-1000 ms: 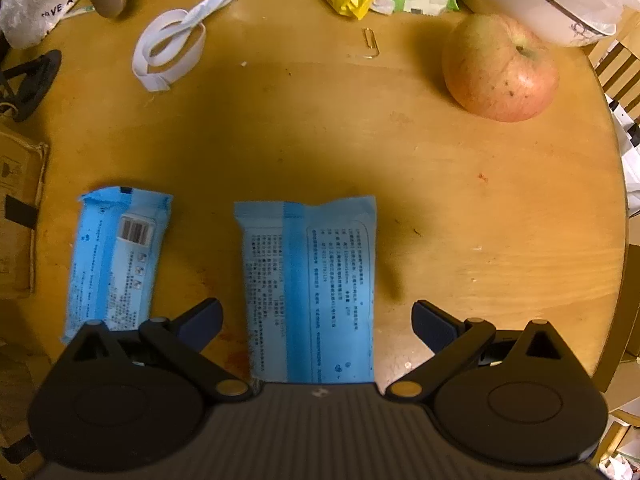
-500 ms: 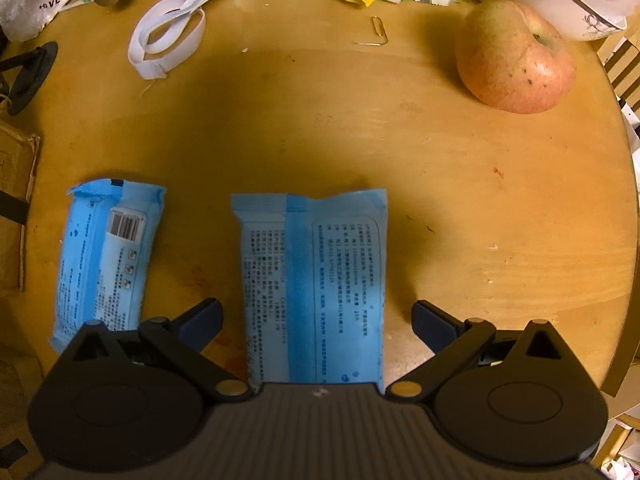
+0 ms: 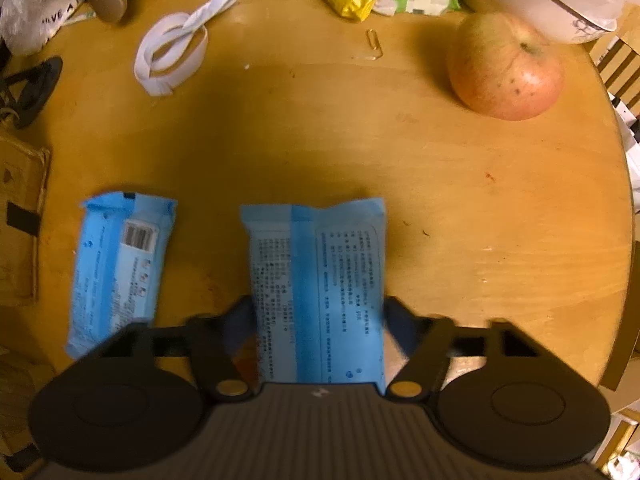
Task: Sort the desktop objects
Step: 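Close the right gripper on the larger blue packet, then lift the larger blue packet with the right gripper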
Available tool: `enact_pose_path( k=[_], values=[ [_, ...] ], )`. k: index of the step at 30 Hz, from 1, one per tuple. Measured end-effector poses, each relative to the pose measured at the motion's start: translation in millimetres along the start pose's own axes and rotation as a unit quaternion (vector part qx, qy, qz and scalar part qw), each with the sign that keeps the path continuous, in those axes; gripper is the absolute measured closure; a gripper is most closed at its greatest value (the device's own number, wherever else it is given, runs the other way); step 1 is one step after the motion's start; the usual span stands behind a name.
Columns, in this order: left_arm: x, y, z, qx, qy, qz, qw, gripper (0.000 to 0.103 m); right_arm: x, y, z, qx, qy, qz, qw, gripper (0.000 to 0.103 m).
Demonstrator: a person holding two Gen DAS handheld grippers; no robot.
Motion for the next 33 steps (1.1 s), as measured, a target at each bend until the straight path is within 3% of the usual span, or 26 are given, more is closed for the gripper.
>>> enact_pose_path(
  k=[33],
  values=[
    [1.2, 1.1, -2.8, -0.004, 0.001, -0.003, 1.0, 0.0, -3.7, 8.7, -0.5, 0.0, -0.015, -0.006, 1.0, 0.047]
  ],
)
Point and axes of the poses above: each gripper's, at about its wrist camera, not at the fingertips, and y roughly against the way its jaws point, x to its left, z to its top, the point moved 7 cm from there along -y, roughly the way its jaws point, and after that the axes turned 7 degrees about x, right-handed, at the moved point
